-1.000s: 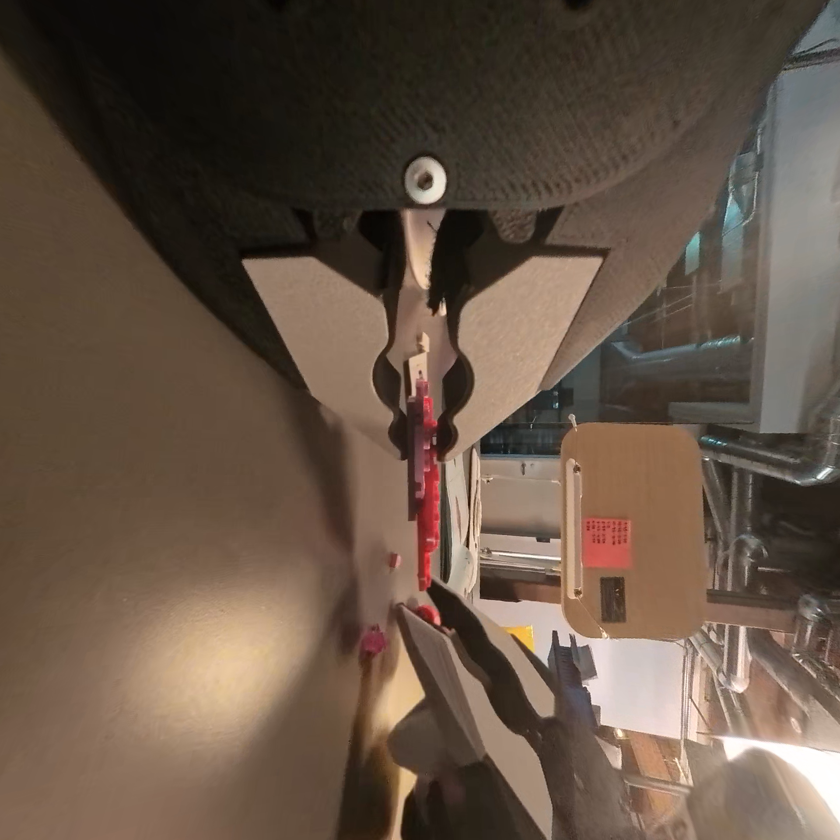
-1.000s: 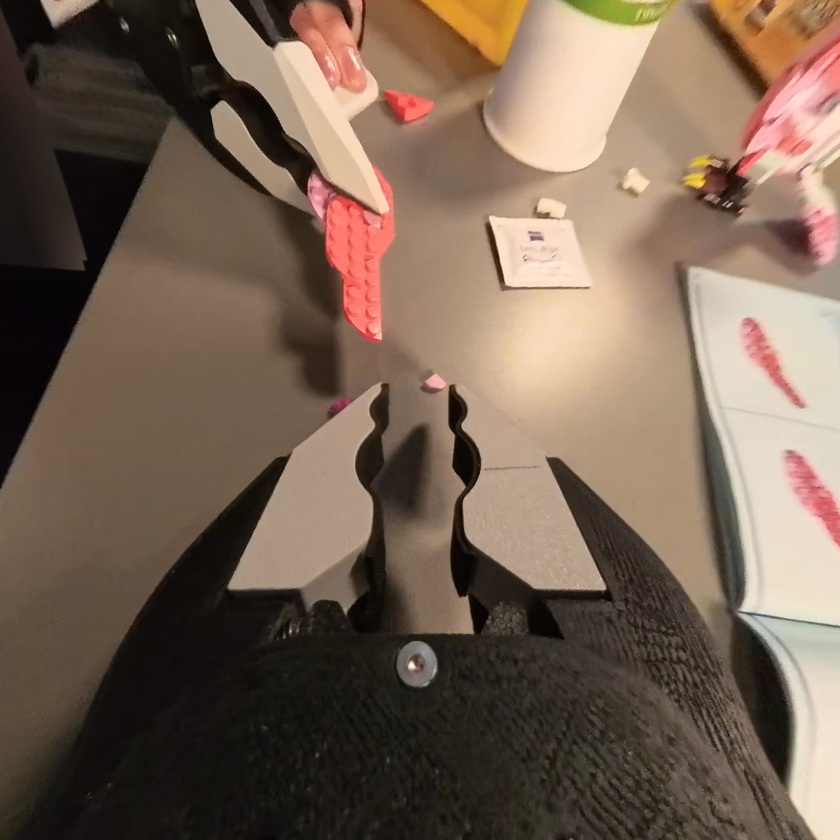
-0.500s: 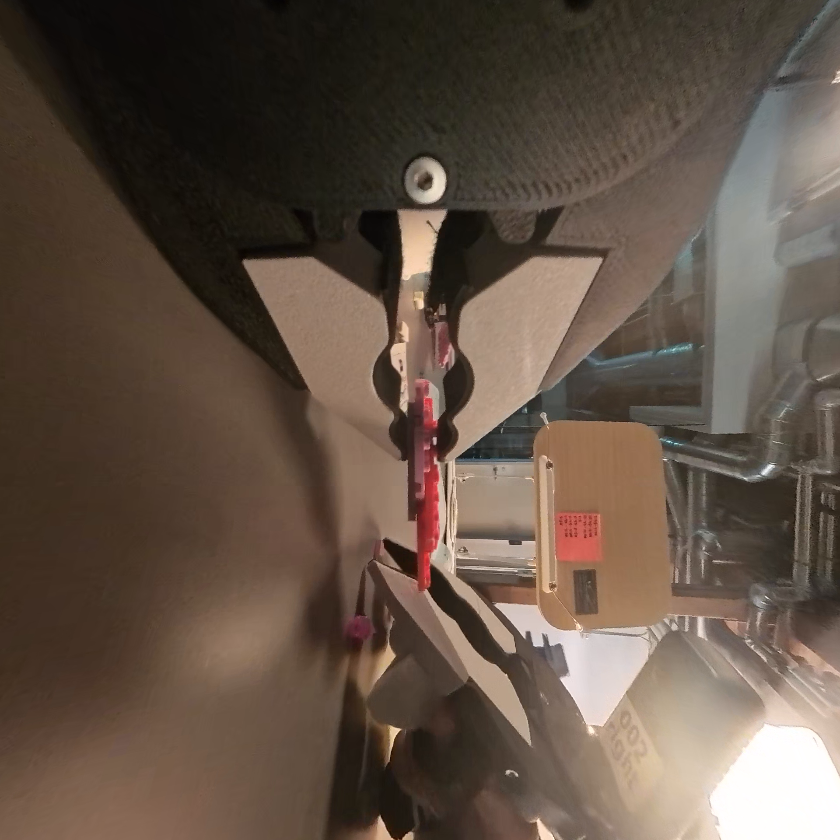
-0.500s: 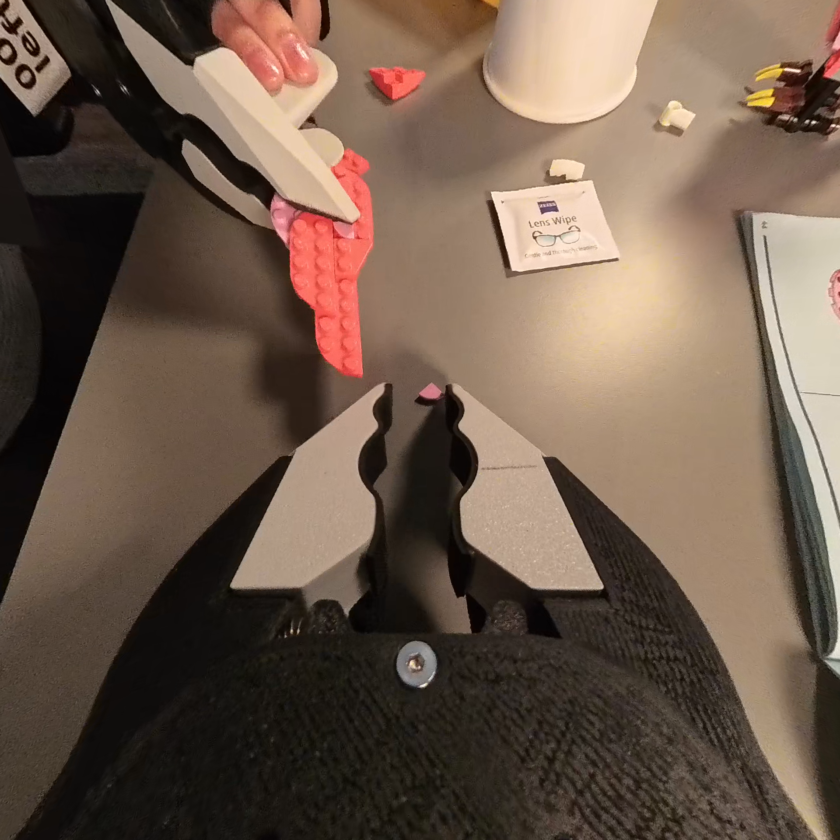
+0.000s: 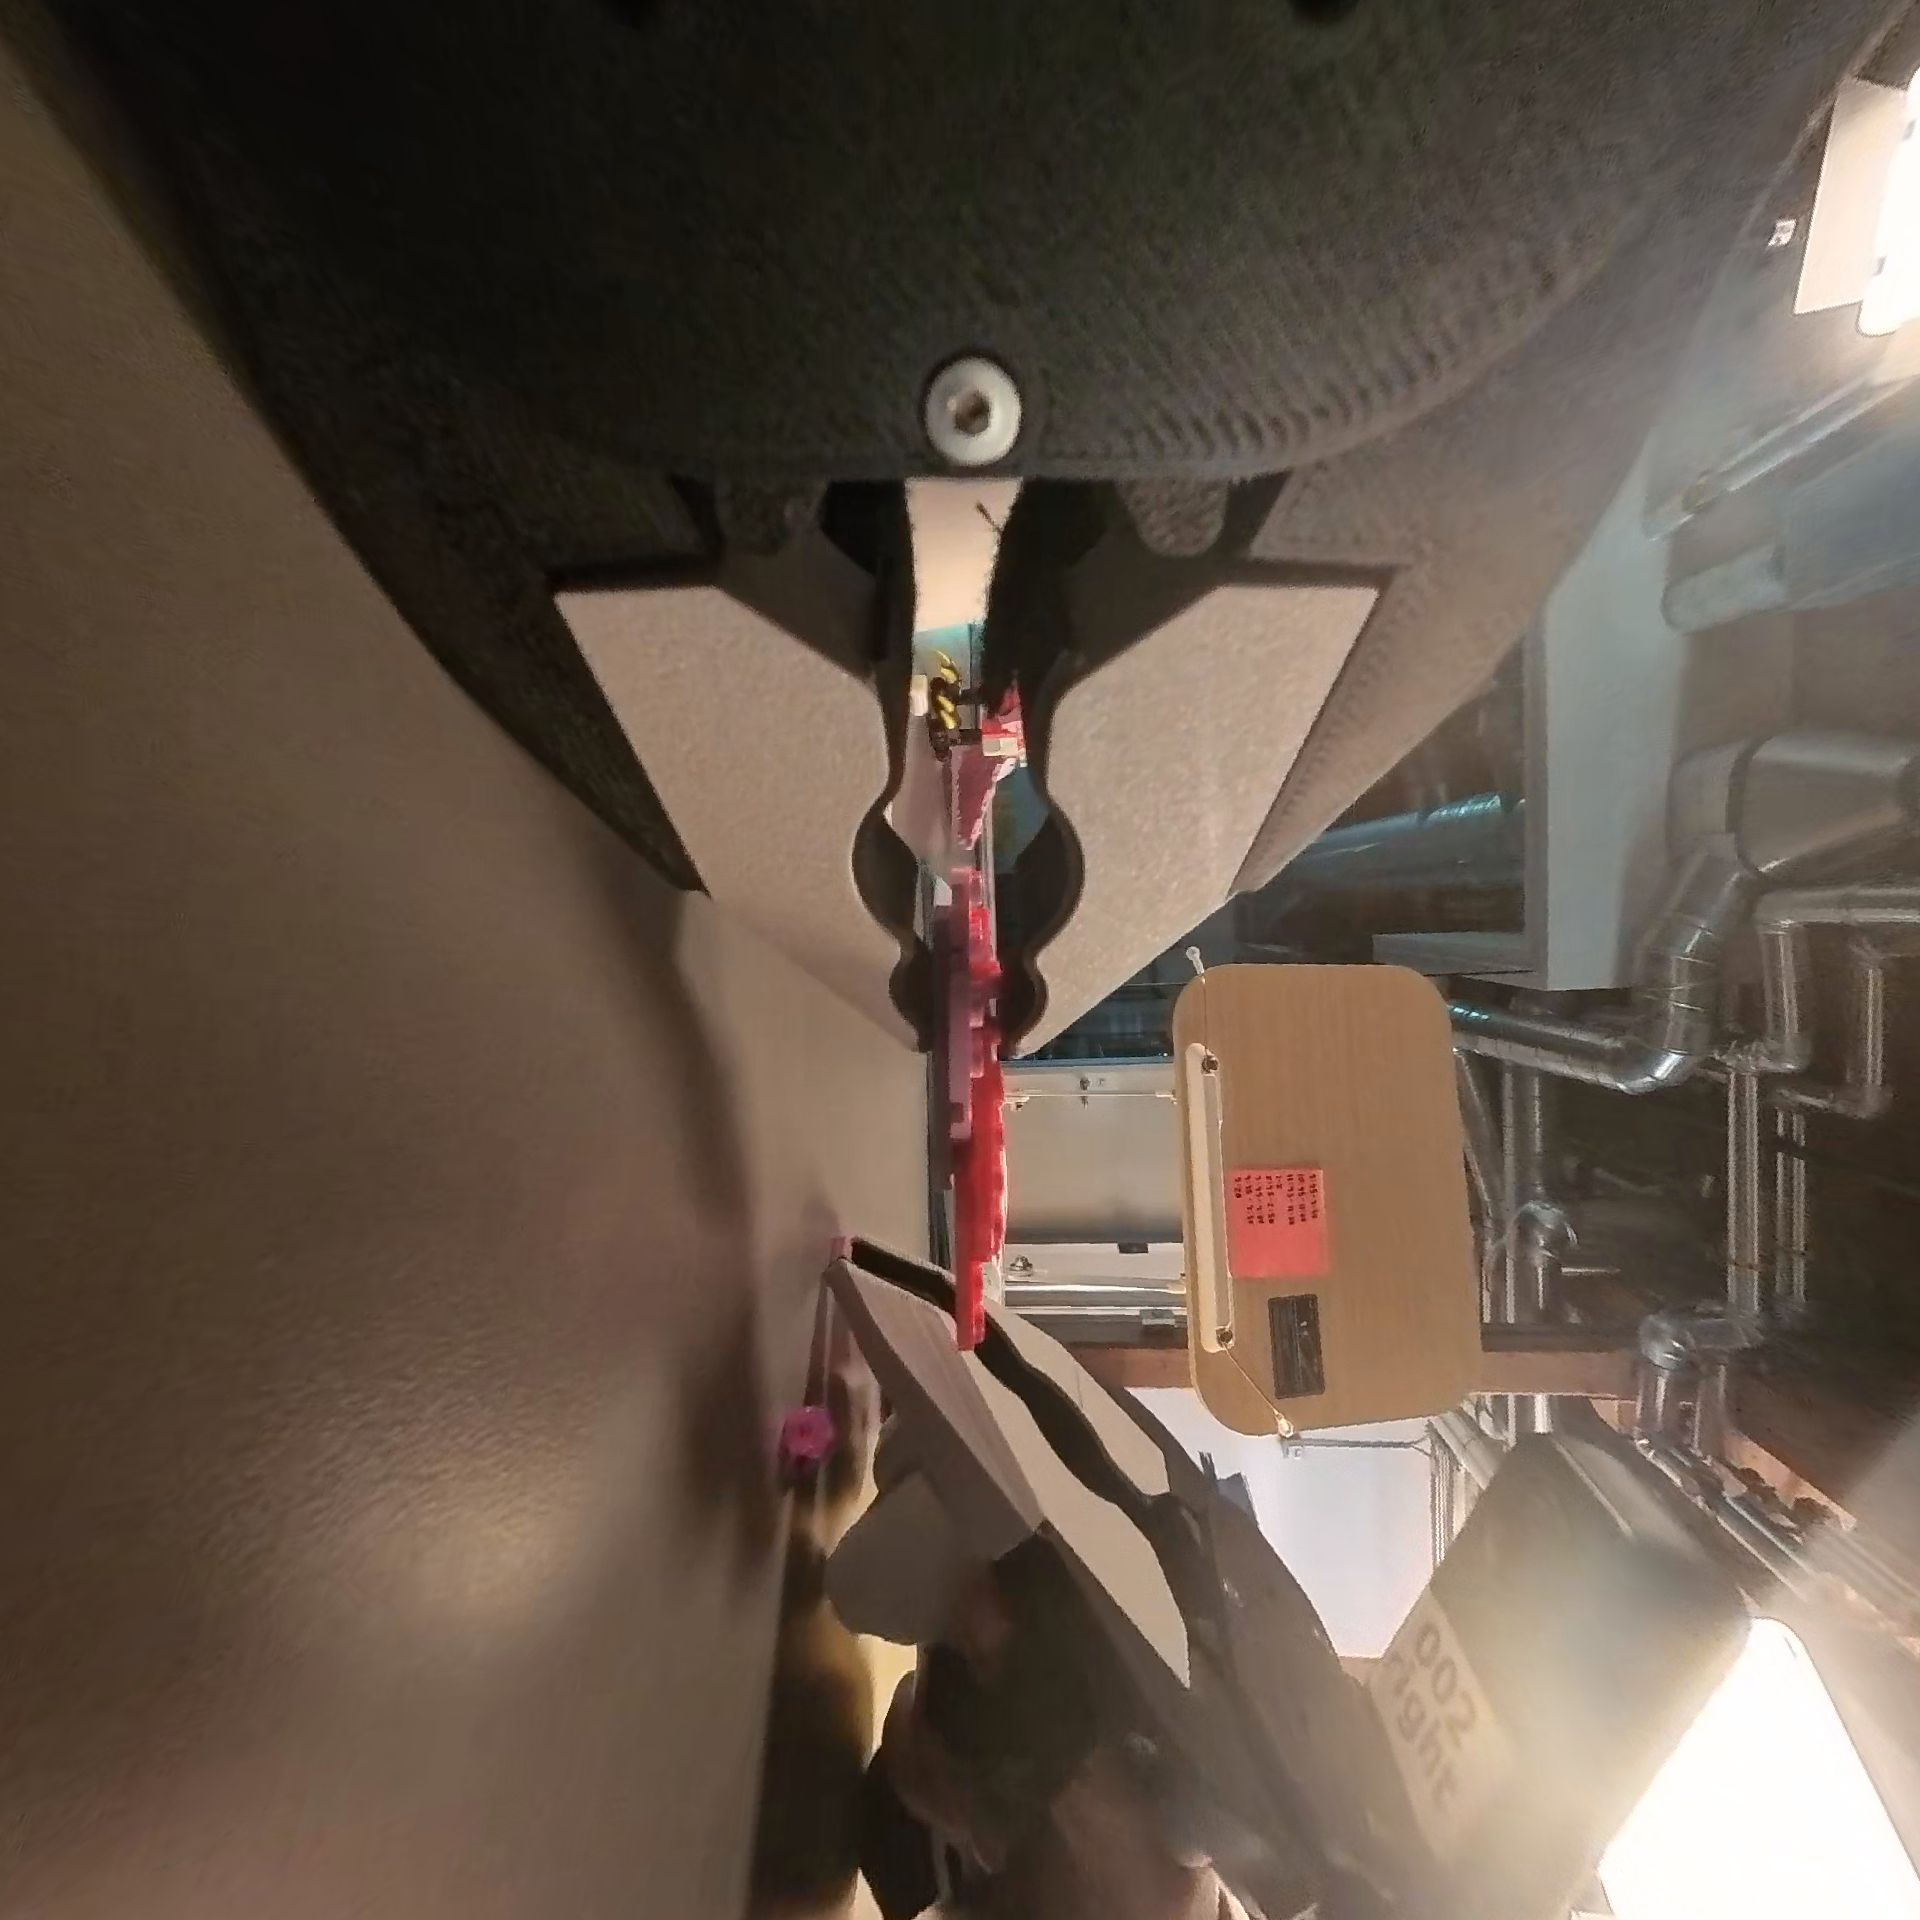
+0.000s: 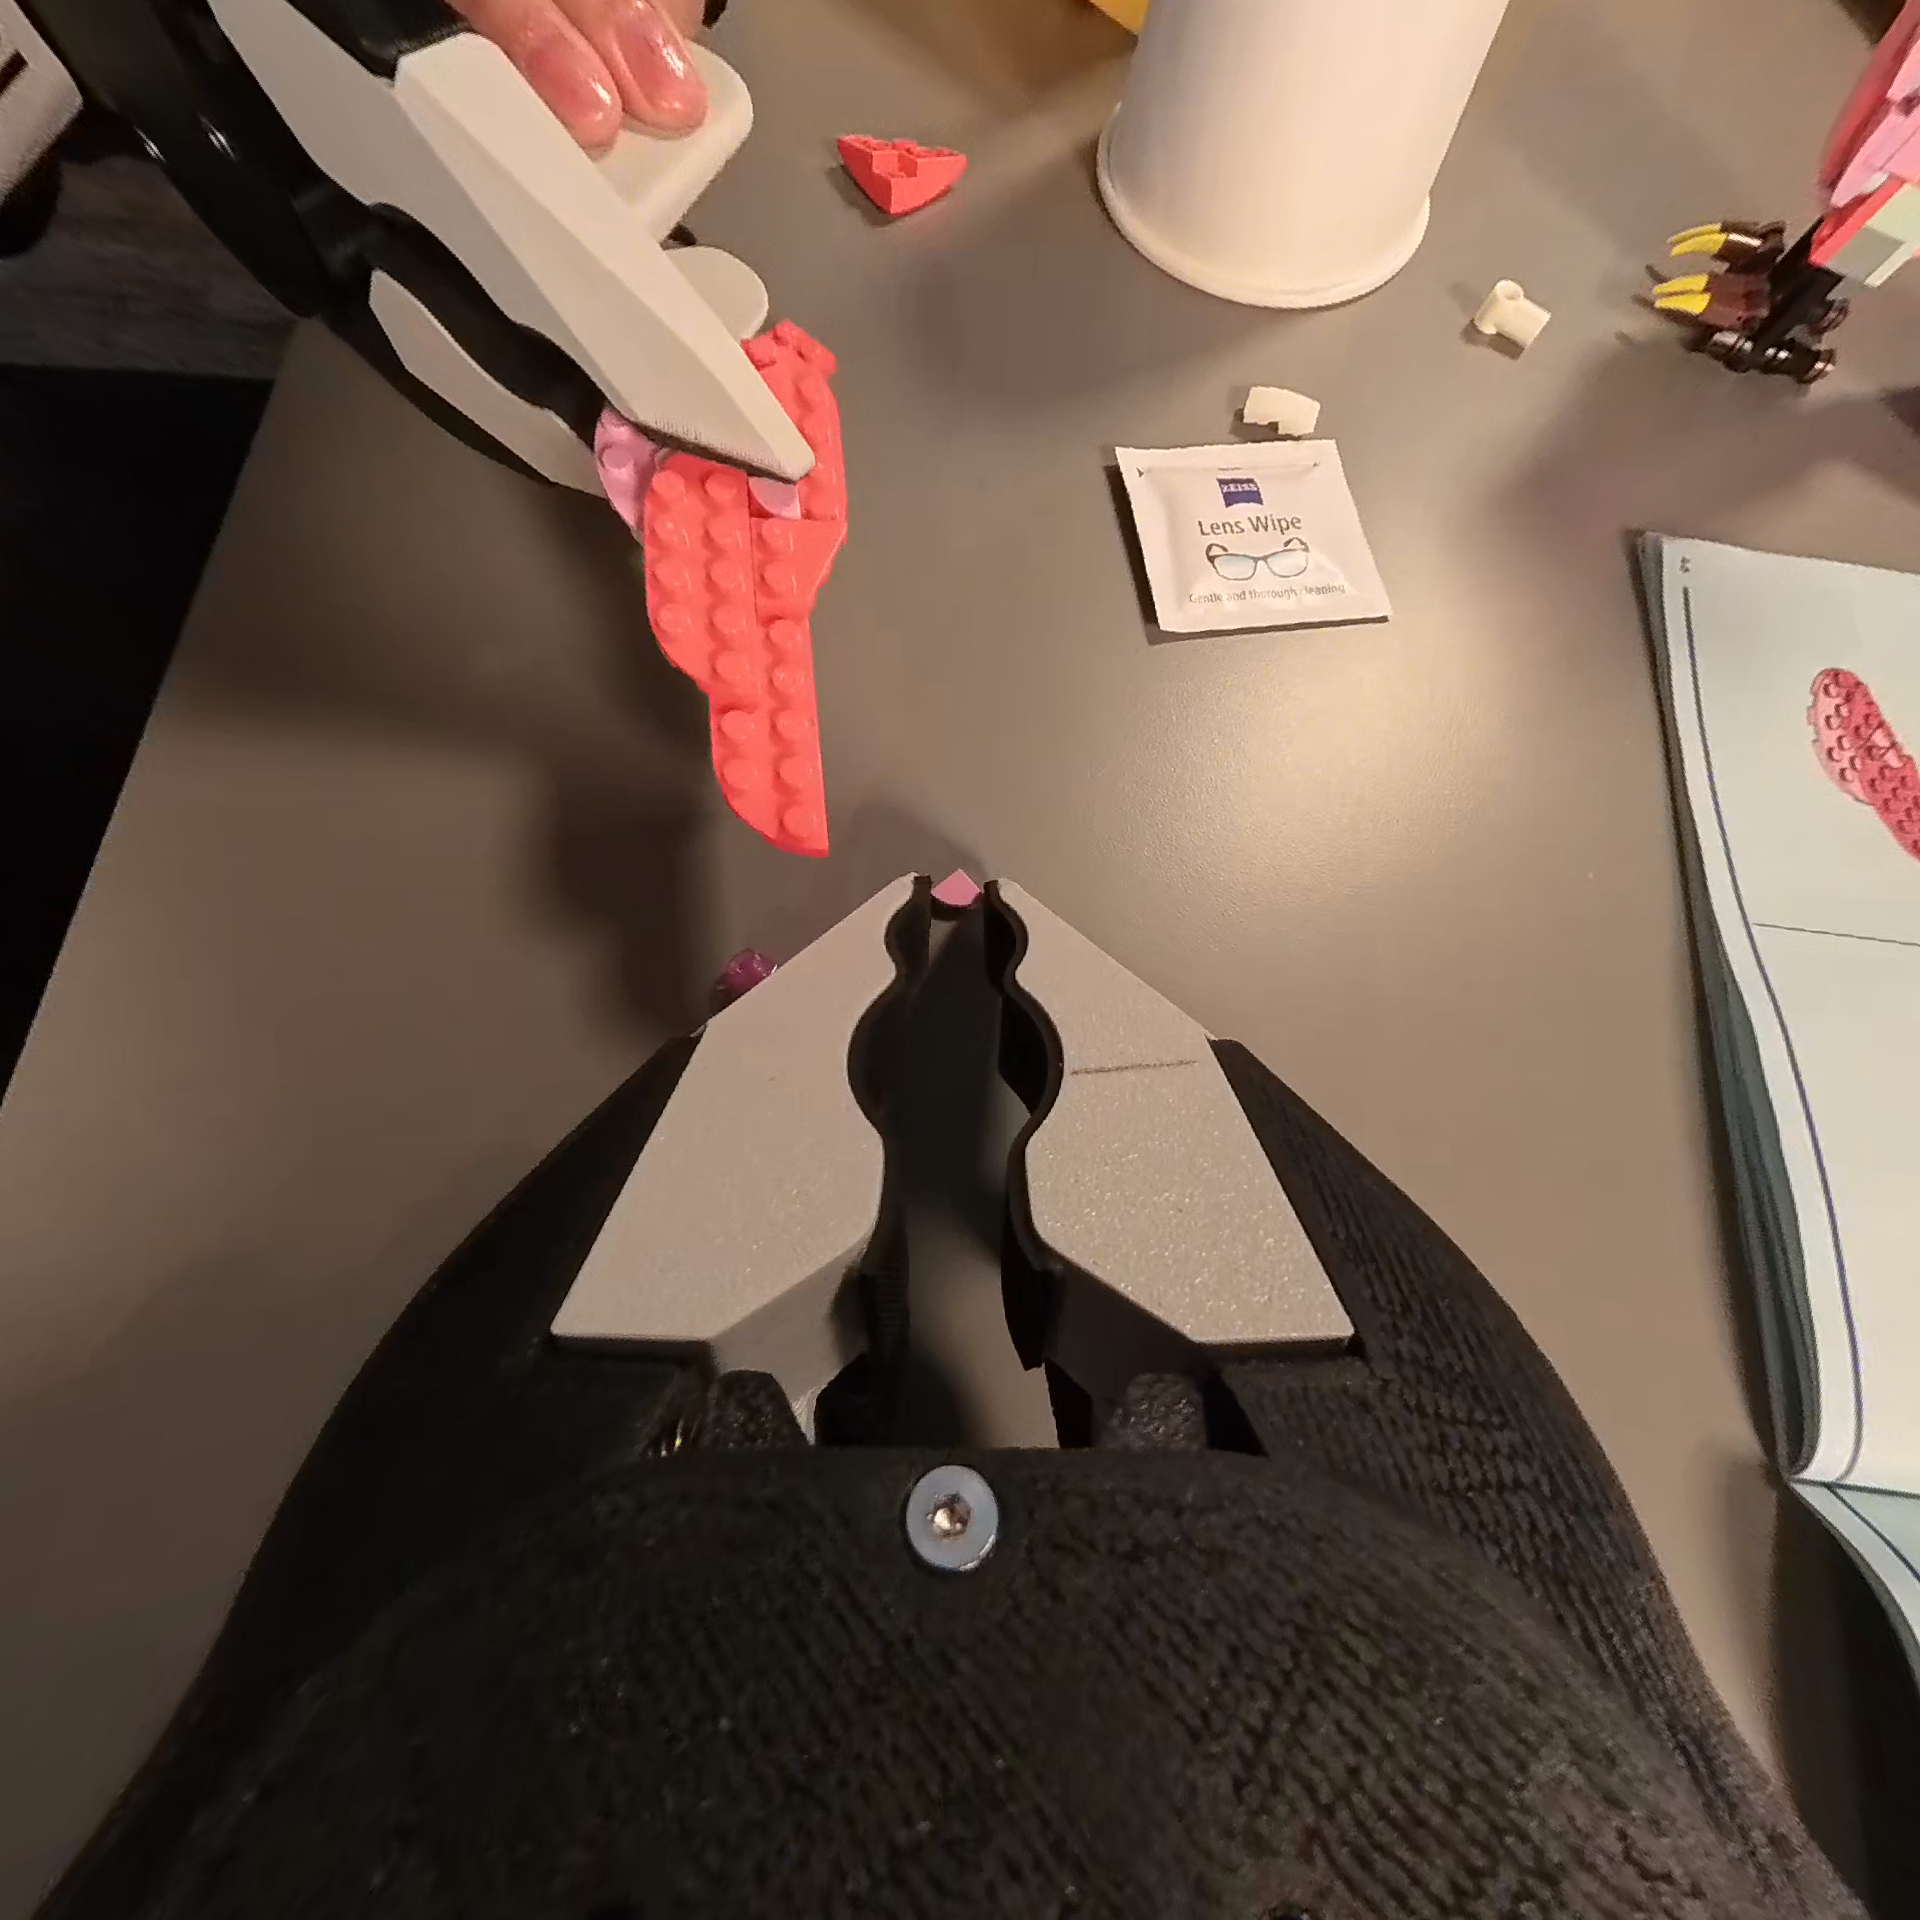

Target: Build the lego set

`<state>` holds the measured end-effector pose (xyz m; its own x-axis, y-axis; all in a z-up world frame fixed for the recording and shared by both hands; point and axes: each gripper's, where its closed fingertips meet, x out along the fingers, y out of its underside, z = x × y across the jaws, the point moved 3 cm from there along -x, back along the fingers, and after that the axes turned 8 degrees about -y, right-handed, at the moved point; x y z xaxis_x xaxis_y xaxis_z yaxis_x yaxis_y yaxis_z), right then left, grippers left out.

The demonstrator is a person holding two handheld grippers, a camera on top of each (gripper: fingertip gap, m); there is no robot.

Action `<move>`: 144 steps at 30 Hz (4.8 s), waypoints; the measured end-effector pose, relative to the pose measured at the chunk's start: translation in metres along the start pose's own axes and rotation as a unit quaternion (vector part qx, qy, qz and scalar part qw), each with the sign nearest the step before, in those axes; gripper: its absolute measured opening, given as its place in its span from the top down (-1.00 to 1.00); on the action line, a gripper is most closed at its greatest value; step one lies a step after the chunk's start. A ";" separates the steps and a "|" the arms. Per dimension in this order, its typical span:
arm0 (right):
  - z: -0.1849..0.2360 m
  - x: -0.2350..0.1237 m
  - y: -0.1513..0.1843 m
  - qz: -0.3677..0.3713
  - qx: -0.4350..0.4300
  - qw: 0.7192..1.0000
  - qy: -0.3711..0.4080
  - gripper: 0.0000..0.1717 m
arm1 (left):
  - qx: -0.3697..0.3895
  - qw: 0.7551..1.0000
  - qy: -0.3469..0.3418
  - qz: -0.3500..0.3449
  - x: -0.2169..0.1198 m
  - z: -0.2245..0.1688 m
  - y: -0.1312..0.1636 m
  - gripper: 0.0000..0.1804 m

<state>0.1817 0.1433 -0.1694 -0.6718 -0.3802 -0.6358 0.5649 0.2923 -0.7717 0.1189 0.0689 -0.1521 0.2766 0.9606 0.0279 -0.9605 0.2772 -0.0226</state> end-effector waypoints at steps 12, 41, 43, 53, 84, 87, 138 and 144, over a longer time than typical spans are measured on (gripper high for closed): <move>0.006 -0.006 0.005 0.008 -0.002 1.000 -0.012 0.91 | -0.012 1.000 0.010 0.005 0.000 -0.001 0.001 0.88; 0.017 -0.005 0.000 -0.018 0.001 0.998 -0.059 0.76 | -0.034 0.999 0.030 0.013 0.000 -0.004 0.005 0.88; 0.018 -0.003 0.002 -0.008 0.002 0.998 -0.060 0.75 | -0.035 0.999 0.031 0.013 0.000 -0.004 0.005 0.88; 0.017 -0.007 0.006 -0.006 0.011 0.998 -0.062 0.83 | -0.037 0.999 0.031 0.012 0.001 -0.004 0.005 0.88; 0.029 -0.019 -0.052 -0.047 -0.063 0.990 -0.114 0.97 | 0.018 0.999 -0.021 -0.033 -0.002 0.004 -0.006 0.88; 0.033 -0.016 -0.057 -0.017 -0.078 0.987 -0.138 0.97 | 0.032 0.998 -0.038 -0.038 -0.004 0.007 -0.007 0.88; 0.038 -0.005 -0.060 0.148 -0.108 0.973 -0.137 0.97 | 0.077 0.993 -0.088 -0.029 -0.008 0.015 -0.008 0.88; 0.040 -0.006 -0.060 0.145 -0.102 0.974 -0.143 0.93 | 0.076 0.993 -0.088 -0.025 -0.008 0.015 -0.007 0.88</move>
<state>0.1715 0.0930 -0.1187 -0.3216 -0.4758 -0.8187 0.5849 0.5801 -0.5669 0.1229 0.0589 -0.1367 0.3279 0.9234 0.1997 -0.9427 0.3058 0.1337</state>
